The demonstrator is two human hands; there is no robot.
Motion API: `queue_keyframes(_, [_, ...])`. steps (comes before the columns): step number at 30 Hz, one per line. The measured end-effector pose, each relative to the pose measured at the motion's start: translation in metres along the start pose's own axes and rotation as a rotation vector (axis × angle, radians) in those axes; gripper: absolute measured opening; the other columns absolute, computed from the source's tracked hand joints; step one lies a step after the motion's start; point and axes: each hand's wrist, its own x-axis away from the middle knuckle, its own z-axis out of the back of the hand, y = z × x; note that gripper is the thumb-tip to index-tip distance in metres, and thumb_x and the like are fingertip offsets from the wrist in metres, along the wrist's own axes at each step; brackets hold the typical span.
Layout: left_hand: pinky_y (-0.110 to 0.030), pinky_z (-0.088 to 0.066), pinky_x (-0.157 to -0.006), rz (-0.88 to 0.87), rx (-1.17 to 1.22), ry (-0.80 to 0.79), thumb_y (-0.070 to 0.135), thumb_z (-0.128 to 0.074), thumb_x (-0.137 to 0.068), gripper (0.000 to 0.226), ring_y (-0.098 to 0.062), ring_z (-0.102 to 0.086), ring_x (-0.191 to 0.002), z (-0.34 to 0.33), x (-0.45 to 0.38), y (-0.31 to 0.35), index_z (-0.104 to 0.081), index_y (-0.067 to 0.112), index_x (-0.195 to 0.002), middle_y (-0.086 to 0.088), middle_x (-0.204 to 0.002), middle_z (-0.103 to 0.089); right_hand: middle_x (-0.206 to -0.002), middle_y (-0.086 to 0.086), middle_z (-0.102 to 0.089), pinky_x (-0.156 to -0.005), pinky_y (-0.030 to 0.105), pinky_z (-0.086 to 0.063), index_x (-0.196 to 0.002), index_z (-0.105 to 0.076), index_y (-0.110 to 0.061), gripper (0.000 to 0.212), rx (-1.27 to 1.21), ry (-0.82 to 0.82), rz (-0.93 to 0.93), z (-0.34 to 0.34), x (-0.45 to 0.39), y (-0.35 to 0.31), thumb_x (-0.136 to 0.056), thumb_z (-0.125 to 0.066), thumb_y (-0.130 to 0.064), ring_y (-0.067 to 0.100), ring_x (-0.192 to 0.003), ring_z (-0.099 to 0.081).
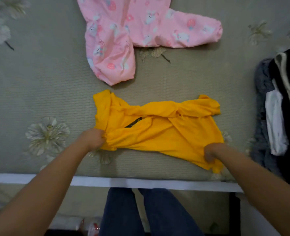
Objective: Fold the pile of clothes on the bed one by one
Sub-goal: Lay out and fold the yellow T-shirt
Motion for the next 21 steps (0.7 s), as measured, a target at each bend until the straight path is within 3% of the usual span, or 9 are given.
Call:
queue_keyframes(2, [-0.032, -0.039, -0.093, 0.024, -0.276, -0.204, 0.019, -0.039, -0.094, 0.035, -0.028, -0.049, -0.117, -0.017, 0.005, -0.013, -0.051, 0.008, -0.125, -0.016, -0.130, -0.051, -0.121, 0.019, -0.054, -0.093, 0.035, -0.040, -0.119, -0.055, -0.002, 0.033, -0.008, 0.182, 0.119, 0.012, -0.002, -0.030, -0.093, -0.041, -0.018, 0.030, -0.110, -0.051])
queue_keyframes(4, [-0.033, -0.041, -0.092, 0.035, -0.294, -0.248, 0.016, -0.039, -0.094, 0.035, -0.027, -0.049, -0.117, -0.029, 0.009, -0.016, -0.049, 0.009, -0.127, -0.014, -0.129, -0.051, -0.123, 0.019, -0.055, -0.090, 0.034, -0.041, -0.115, -0.057, -0.004, 0.030, -0.135, 0.530, 0.266, 0.033, -0.003, -0.062, -0.092, -0.043, -0.017, 0.030, -0.114, -0.050])
queue_keyframes(5, [-0.035, -0.041, -0.090, 0.044, -0.230, -0.169, 0.014, -0.039, -0.094, 0.033, -0.029, -0.050, -0.116, -0.032, 0.009, -0.016, -0.051, 0.008, -0.124, -0.015, -0.127, -0.052, -0.124, 0.019, -0.054, -0.091, 0.036, -0.040, -0.116, -0.056, -0.006, 0.030, -0.201, 0.697, 0.333, 0.045, -0.003, -0.079, -0.091, -0.044, -0.017, 0.030, -0.115, -0.049])
queue_keyframes(8, [-0.041, -0.041, -0.082, 0.144, 0.068, 0.324, 0.013, -0.047, -0.089, 0.023, -0.036, -0.050, -0.106, -0.031, 0.006, -0.011, -0.055, 0.000, -0.106, -0.023, -0.115, -0.054, -0.133, 0.017, -0.044, -0.098, 0.039, -0.032, -0.133, -0.043, -0.010, 0.049, -0.258, 1.012, 0.462, 0.076, -0.002, -0.119, -0.087, -0.054, -0.022, 0.029, -0.125, -0.038])
queue_keyframes(10, [-0.043, -0.038, -0.083, 0.208, 0.142, 0.475, 0.020, -0.057, -0.085, 0.035, -0.037, -0.045, -0.110, -0.032, 0.003, -0.008, -0.051, -0.001, -0.113, -0.023, -0.117, -0.050, -0.140, 0.013, -0.037, -0.105, 0.042, -0.022, -0.137, -0.038, -0.016, 0.057, -0.197, 1.041, 0.397, 0.093, -0.003, -0.134, -0.086, -0.058, -0.028, 0.027, -0.131, -0.030])
queue_keyframes(13, [-0.043, -0.037, -0.091, 0.321, 0.223, 0.364, 0.025, -0.052, -0.091, 0.036, -0.036, -0.045, -0.114, -0.045, -0.005, -0.015, -0.050, 0.001, -0.118, -0.022, -0.122, -0.050, -0.130, 0.010, -0.051, -0.110, 0.045, -0.016, -0.121, -0.053, -0.015, 0.031, 0.005, 0.888, 0.217, 0.106, -0.009, -0.135, -0.091, -0.046, -0.021, 0.026, -0.124, -0.042])
queue_keyframes(15, [-0.041, -0.040, -0.085, 0.349, 0.455, 0.413, 0.018, -0.041, -0.096, 0.029, -0.038, -0.051, -0.105, -0.051, -0.007, -0.026, -0.055, -0.004, -0.107, -0.026, -0.113, -0.056, -0.118, 0.011, -0.060, -0.102, 0.039, -0.029, -0.108, -0.060, -0.011, 0.024, 0.006, 0.923, 0.188, 0.109, -0.006, -0.119, -0.092, -0.044, -0.018, 0.027, -0.113, -0.052])
queue_keyframes(17, [-0.036, -0.032, -0.069, 0.297, 0.675, 0.589, 0.015, -0.037, -0.098, 0.031, -0.039, -0.052, -0.092, -0.050, -0.004, -0.035, -0.055, -0.010, -0.094, -0.031, -0.098, -0.057, -0.109, 0.017, -0.063, -0.084, 0.038, -0.037, -0.100, -0.062, -0.004, 0.023, -0.177, 1.072, 0.193, 0.110, 0.002, -0.093, -0.092, -0.046, -0.019, 0.031, -0.104, -0.057])
queue_keyframes(21, [-0.030, -0.010, -0.055, 0.173, 0.807, 0.816, 0.010, -0.037, -0.098, 0.034, -0.024, -0.040, -0.066, -0.042, 0.006, -0.035, -0.040, 0.008, -0.063, -0.014, -0.064, -0.046, -0.089, 0.029, -0.062, -0.074, 0.042, -0.035, -0.082, -0.061, 0.008, 0.022, -0.380, 1.152, 0.312, 0.097, 0.025, -0.057, -0.090, -0.053, -0.010, 0.038, -0.089, -0.057])
